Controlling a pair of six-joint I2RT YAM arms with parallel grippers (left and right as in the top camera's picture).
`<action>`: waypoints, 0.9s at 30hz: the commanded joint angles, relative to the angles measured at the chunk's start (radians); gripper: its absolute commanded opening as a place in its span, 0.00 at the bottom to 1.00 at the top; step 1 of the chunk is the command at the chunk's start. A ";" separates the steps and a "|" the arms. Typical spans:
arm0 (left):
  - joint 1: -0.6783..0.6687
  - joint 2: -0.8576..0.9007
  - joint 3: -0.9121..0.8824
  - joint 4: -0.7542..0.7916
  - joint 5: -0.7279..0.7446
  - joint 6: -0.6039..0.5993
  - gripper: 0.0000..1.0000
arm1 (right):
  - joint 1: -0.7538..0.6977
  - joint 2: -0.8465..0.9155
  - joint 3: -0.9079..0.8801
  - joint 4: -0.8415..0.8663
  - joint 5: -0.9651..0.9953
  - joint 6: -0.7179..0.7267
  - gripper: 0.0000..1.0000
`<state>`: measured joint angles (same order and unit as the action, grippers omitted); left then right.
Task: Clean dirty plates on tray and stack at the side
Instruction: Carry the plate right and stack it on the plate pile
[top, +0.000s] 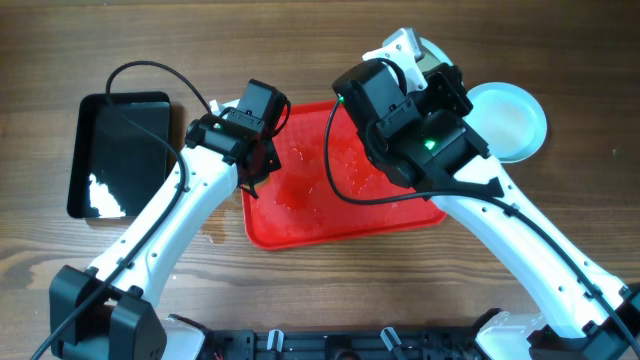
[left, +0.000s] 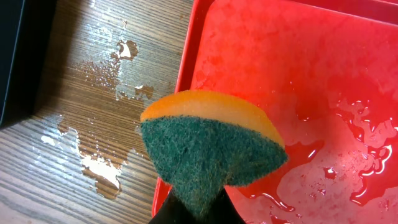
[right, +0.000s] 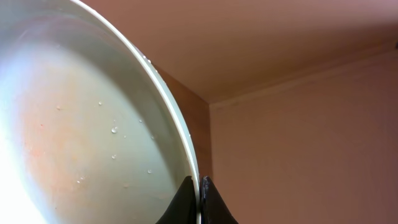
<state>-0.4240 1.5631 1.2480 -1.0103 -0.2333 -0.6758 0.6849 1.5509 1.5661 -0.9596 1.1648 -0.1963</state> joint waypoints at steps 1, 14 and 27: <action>0.003 0.004 -0.006 0.000 0.009 -0.013 0.04 | 0.005 -0.010 0.013 0.001 -0.034 0.018 0.04; 0.003 0.004 -0.006 -0.005 0.009 -0.013 0.04 | 0.003 -0.021 -0.079 -0.011 -0.136 0.128 0.04; 0.003 0.004 -0.006 -0.005 0.009 -0.013 0.04 | -0.170 0.021 -0.259 0.025 -0.593 0.325 0.04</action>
<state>-0.4240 1.5631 1.2480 -1.0145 -0.2333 -0.6758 0.5400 1.5505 1.3266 -0.9337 0.6540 0.0376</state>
